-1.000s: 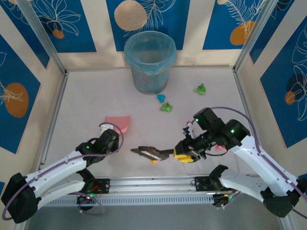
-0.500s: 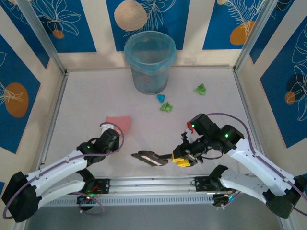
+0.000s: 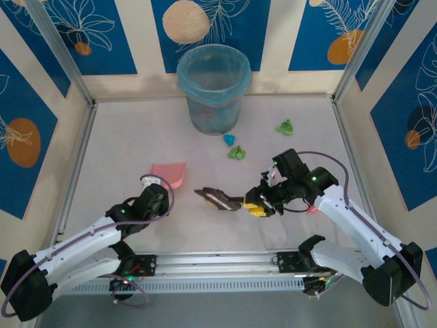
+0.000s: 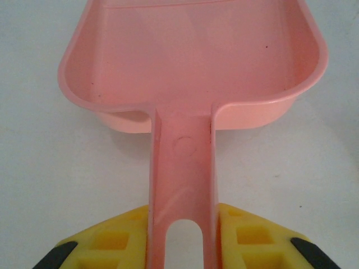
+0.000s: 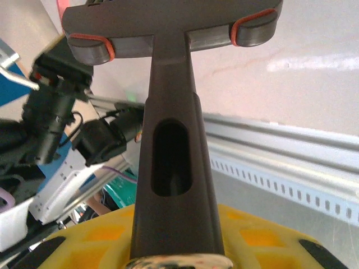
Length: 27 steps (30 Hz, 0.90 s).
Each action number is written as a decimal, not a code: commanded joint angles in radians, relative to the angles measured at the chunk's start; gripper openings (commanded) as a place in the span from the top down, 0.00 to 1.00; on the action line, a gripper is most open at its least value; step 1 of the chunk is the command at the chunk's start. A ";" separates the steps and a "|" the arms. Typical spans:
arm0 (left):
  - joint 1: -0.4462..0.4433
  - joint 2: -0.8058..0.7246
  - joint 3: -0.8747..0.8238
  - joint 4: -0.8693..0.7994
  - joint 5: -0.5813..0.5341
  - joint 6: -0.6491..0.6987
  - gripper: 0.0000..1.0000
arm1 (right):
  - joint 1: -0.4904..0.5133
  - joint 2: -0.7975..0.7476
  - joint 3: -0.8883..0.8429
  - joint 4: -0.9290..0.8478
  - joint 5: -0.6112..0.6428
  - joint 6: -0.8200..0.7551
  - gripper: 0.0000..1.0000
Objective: Sweep away the paper scraps from the table
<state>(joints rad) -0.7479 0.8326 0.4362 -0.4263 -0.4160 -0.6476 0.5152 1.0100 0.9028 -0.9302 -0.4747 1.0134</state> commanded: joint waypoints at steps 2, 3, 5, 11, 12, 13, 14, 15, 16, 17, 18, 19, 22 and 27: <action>0.010 -0.008 -0.006 0.003 0.037 0.014 0.94 | -0.078 0.017 0.001 0.086 -0.012 -0.056 1.00; 0.010 -0.009 -0.003 -0.003 0.040 0.018 0.94 | -0.094 0.023 -0.002 0.110 -0.022 -0.052 1.00; 0.009 -0.014 0.002 -0.017 0.044 0.025 0.94 | -0.113 0.036 -0.007 0.145 -0.031 -0.042 1.00; 0.009 -0.073 0.018 -0.054 0.072 0.051 0.95 | -0.136 0.099 0.004 0.217 -0.099 -0.025 1.00; 0.009 -0.086 0.017 -0.063 0.068 0.053 0.95 | -0.137 0.103 0.014 0.201 -0.111 -0.031 1.00; 0.009 -0.098 0.018 -0.072 0.062 0.054 0.95 | -0.139 0.103 0.023 0.182 -0.117 -0.039 1.00; 0.010 -0.111 0.018 -0.088 0.050 0.054 0.94 | -0.138 0.095 0.038 0.155 -0.119 -0.048 1.00; 0.009 -0.123 0.018 -0.100 0.040 0.051 0.95 | -0.140 0.080 0.060 0.116 -0.111 -0.062 1.00; 0.009 -0.132 0.015 -0.109 0.037 0.050 0.95 | -0.142 0.064 0.080 0.086 -0.097 -0.074 1.00; 0.010 -0.143 0.014 -0.115 0.034 0.049 0.95 | -0.142 0.044 0.103 0.053 -0.074 -0.082 1.00; 0.010 -0.153 0.012 -0.121 0.034 0.050 0.94 | -0.142 0.020 0.123 0.030 -0.052 -0.085 1.00; 0.010 -0.158 0.011 -0.124 0.038 0.050 0.95 | -0.142 0.001 0.136 0.018 -0.040 -0.085 1.00; 0.009 -0.161 0.009 -0.117 0.097 0.046 0.95 | -0.142 -0.032 0.167 -0.013 -0.040 -0.087 1.00; 0.003 -0.160 0.018 -0.148 0.248 -0.004 1.00 | -0.142 -0.045 0.161 -0.038 -0.039 -0.092 1.00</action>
<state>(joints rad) -0.7483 0.6830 0.4366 -0.5404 -0.2745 -0.6228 0.3779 0.9695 1.0660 -0.9211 -0.4984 0.9432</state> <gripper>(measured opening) 0.257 0.316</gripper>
